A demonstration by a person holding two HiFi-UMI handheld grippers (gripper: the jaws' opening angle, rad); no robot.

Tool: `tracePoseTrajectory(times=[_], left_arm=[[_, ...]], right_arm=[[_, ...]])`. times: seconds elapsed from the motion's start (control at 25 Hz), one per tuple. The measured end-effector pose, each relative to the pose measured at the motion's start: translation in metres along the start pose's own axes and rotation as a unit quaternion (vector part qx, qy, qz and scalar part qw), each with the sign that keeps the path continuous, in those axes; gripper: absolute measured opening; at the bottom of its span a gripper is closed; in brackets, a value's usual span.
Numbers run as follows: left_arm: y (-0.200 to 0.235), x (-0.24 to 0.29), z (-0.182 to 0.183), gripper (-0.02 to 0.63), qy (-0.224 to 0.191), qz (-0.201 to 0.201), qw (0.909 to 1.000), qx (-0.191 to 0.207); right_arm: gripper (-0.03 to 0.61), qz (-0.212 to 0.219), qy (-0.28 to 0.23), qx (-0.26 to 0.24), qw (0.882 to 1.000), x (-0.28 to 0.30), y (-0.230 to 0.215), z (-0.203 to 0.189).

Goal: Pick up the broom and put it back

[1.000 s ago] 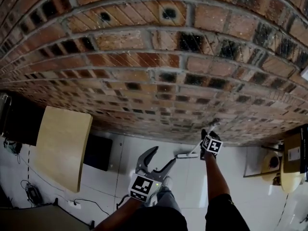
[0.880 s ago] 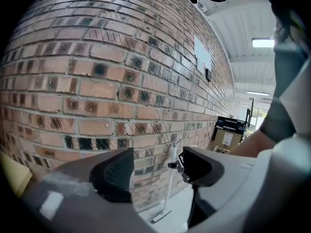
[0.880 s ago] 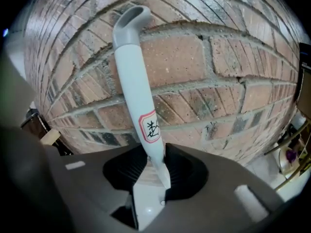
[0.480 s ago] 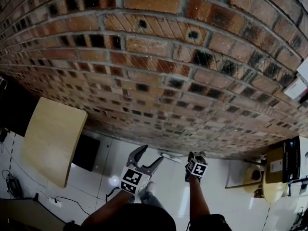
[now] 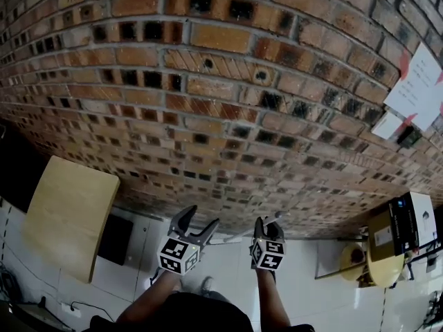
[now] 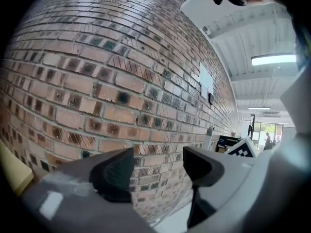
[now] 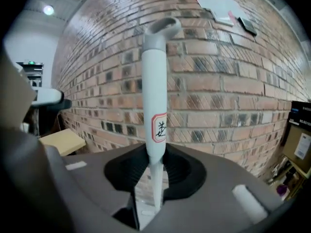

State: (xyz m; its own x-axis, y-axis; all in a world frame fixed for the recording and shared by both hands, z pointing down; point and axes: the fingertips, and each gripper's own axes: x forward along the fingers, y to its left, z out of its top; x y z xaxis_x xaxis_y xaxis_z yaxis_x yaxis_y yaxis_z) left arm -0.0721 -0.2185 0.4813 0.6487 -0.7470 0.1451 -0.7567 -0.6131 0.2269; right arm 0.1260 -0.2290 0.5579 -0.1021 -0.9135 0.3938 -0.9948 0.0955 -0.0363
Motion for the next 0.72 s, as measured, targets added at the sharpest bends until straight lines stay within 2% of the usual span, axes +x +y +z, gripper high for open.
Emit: tracePoseTrajectory(times=[0.08, 0.28, 0.48, 0.72], left_arm=[[0.006, -0.006, 0.016, 0.318, -0.011, 0.010, 0.9998, 0.012], [0.029, -0.026, 0.057, 0.319, -0.037, 0.056, 0.9951, 0.073], [0.040, -0.055, 0.106, 0.319, -0.075, 0.093, 0.9883, 0.094], [0.041, -0.081, 0.152, 0.318, -0.098, 0.117, 0.9804, 0.125]], right_arm=[[0.095, 0.000, -0.028, -0.002, 1.000, -0.013, 0.014, 0.031], [0.097, -0.001, -0.089, -0.001, 0.996, -0.043, 0.047, 0.098], [0.095, -0.005, -0.152, -0.016, 0.988, -0.086, 0.078, 0.159], [0.096, -0.002, -0.214, -0.043, 0.976, -0.127, 0.106, 0.221]])
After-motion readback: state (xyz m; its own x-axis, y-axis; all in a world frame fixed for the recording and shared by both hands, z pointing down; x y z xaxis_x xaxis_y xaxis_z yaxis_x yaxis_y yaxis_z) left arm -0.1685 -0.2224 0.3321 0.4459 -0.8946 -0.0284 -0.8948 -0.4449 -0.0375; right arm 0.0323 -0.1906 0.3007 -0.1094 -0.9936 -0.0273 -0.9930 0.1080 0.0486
